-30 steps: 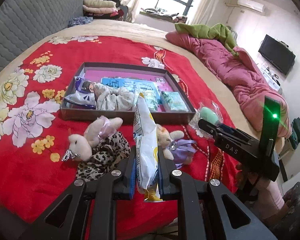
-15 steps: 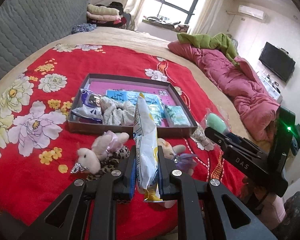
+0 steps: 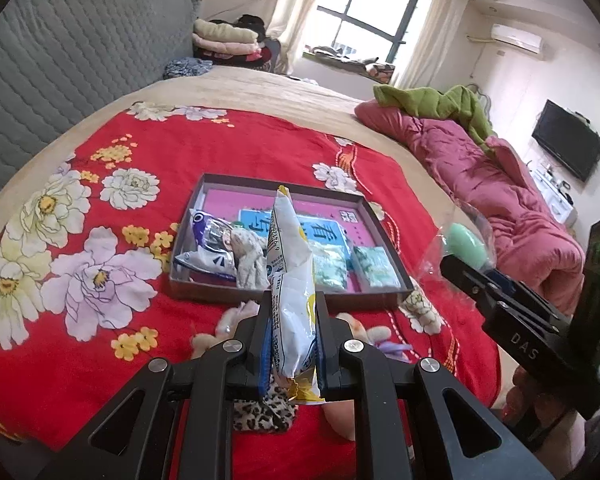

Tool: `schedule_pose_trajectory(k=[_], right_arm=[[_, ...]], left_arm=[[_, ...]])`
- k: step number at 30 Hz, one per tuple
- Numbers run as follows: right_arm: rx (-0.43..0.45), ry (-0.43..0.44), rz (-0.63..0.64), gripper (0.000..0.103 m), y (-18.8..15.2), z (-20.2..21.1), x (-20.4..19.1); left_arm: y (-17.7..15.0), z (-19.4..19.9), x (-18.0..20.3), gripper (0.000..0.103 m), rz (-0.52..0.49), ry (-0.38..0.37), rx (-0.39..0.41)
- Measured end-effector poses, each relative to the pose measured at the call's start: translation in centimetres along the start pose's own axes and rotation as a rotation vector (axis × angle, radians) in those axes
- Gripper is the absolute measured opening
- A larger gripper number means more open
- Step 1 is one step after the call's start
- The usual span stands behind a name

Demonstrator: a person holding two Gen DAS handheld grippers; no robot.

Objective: Organize soft objects
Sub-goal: 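Lift the snack bag and sponge and carry them over the box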

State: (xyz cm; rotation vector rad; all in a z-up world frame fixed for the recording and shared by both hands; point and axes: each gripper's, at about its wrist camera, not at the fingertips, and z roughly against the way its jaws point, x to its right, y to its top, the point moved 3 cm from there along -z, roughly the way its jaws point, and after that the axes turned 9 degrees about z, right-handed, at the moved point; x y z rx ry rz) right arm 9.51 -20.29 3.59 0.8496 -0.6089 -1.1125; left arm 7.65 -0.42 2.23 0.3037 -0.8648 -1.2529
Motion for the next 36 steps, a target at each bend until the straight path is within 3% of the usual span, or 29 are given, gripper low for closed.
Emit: schedule_pose_trajectory(k=[16, 31, 36], right_arm=[[0.003, -0.061, 0.014, 0.043, 3.6, 0.3, -0.4], [0.022, -0.074, 0.025, 0.043, 6.8, -0.7, -1.1], [0.012, -0.099, 0.032, 0.042, 7.2, -1.2, -1.3]], left_arm=[[2.6, 0.3, 0.2, 0.016, -0.023, 0.047, 0.028], [7.4, -0.8, 0.0, 0.016, 0.037, 0.008, 0.093], [8.3, -2.8, 0.3, 0.016, 0.017, -0.021, 0.068]])
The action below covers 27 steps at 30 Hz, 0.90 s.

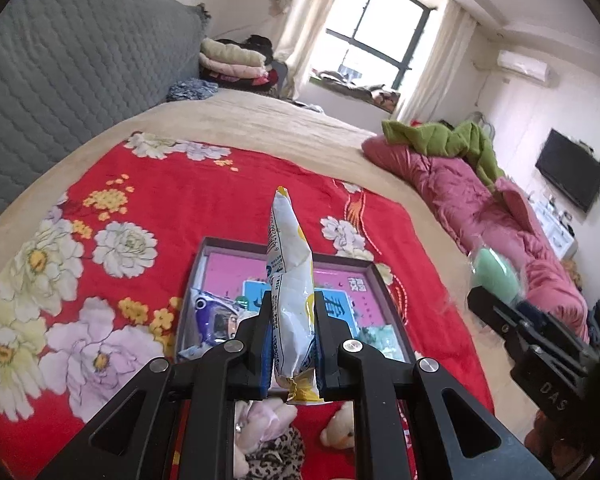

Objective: Organize soft objects
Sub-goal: 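Lift the snack bag and sponge and carry them over the box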

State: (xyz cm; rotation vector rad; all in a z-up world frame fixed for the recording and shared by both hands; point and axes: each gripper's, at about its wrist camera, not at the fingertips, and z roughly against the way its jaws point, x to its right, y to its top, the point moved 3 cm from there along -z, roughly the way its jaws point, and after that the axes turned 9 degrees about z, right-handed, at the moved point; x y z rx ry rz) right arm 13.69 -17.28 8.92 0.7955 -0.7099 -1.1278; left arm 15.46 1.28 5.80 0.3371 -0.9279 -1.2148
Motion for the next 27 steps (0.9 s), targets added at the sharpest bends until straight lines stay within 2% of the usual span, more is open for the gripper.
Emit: schedule_pose_trajectory(k=[3, 8, 12, 20, 27], right_arm=[[-0.006, -0.017, 0.011, 0.042, 0.2, -0.5, -0.2], [-0.03, -0.033, 0.005, 0.042, 0.5, -2.1, -0.3], [-0.03, -0.02, -0.047, 0.042, 0.7, -2.9, -0.1], [-0.038, -0.013, -0.074, 0.042, 0.3, -4.2, -0.1], [-0.071, -0.022, -0.102, 0.042, -0.9, -5.7, 0.3]], left_arm=[[-0.5, -1.3, -0.1, 0.016, -0.003, -0.042, -0.033], [-1.0, -3.3, -0.8, 0.016, 0.006, -0.042, -0.074], [-1.3, -4.3, -1.1, 0.016, 0.009, -0.043, -0.081], [-2.1, -6.0, -1.1, 0.016, -0.03, -0.035, -0.128], [-2.2, -7.0, -2.3, 0.016, -0.018, -0.022, -0.141]])
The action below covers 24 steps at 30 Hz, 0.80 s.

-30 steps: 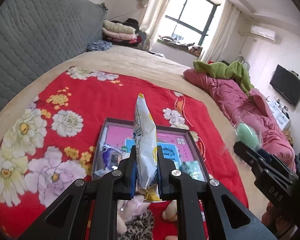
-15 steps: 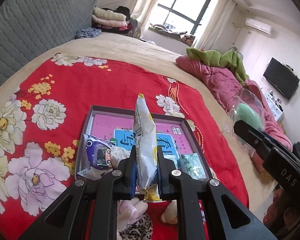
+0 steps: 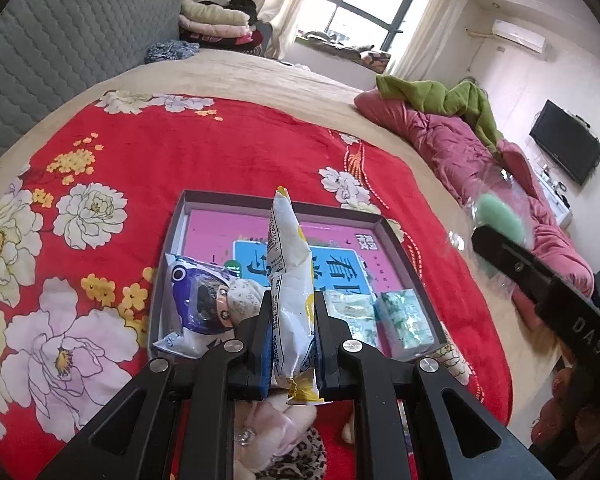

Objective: Organize soft objects
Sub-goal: 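Lift the snack bag and sponge and carry them over the box, then lower the white snack bag with left gripper while right lowers green sponge into box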

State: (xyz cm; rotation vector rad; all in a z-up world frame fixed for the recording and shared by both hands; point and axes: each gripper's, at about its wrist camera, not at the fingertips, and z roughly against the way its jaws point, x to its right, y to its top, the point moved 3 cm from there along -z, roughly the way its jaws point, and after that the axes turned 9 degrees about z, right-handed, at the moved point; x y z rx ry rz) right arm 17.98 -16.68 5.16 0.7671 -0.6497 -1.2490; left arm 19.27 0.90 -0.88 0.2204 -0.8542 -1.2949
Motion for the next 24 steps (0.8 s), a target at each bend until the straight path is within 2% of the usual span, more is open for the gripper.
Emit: schedule_pose_trajectory(k=[9, 24], right_arm=[[-0.002, -0.033, 0.025, 0.042, 0.1, -0.9, -0.3], [0.002, -0.023, 0.034, 0.042, 0.9, -2.2, -0.6]], left_arm=[[-0.1, -1.6, -0.5, 0.016, 0.005, 0.003, -0.019], [0.9, -2.9, -2.4, 0.016, 0.041, 0.022, -0.013]])
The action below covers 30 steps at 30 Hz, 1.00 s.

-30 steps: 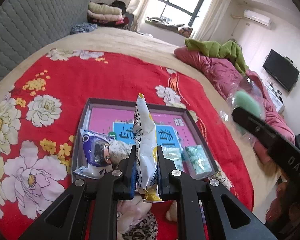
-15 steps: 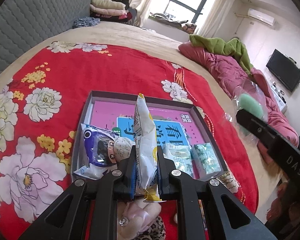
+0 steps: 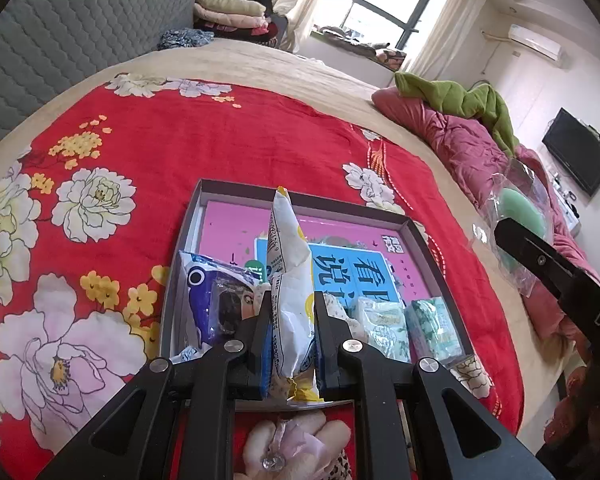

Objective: Organize soft objects
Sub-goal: 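Lower the white snack bag with left gripper while right lowers green sponge into box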

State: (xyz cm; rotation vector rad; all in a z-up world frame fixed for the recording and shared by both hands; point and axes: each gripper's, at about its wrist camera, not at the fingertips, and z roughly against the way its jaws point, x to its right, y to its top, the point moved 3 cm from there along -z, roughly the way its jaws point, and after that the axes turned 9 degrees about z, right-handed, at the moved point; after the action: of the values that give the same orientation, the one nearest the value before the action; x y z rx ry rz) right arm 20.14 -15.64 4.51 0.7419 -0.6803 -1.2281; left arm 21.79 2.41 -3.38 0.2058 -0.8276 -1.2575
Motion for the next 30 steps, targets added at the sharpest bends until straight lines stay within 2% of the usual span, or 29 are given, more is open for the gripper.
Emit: schedule_pose_trajectory(k=[11, 17, 21, 28, 30], right_arm=[[-0.025, -0.004, 0.01, 0.042, -0.5, -1.1, 1.1], [-0.077, 0.015, 0.007, 0.042, -2.1, -2.3, 1.4], [-0.124, 0.016, 0.019, 0.042, -3.5, -3.3, 1.3], [-0.167, 0.03, 0.012, 0.042, -5.2, -3.9, 1.4], [-0.176, 0.035, 0.015, 0.042, -5.4, -4.1, 1.4]], left_arm=[[0.7, -1.4, -0.8, 0.016, 0.021, -0.003, -0.007], [1.1, -2.2, -1.7, 0.016, 0.028, 0.002, -0.014], [1.1, -2.2, -1.4, 0.016, 0.041, -0.047, -0.014], [-0.2, -3.5, 0.7, 0.016, 0.032, -0.15, -0.081], [-0.6, -4.0, 1.1, 0.016, 0.025, -0.145, -0.095]])
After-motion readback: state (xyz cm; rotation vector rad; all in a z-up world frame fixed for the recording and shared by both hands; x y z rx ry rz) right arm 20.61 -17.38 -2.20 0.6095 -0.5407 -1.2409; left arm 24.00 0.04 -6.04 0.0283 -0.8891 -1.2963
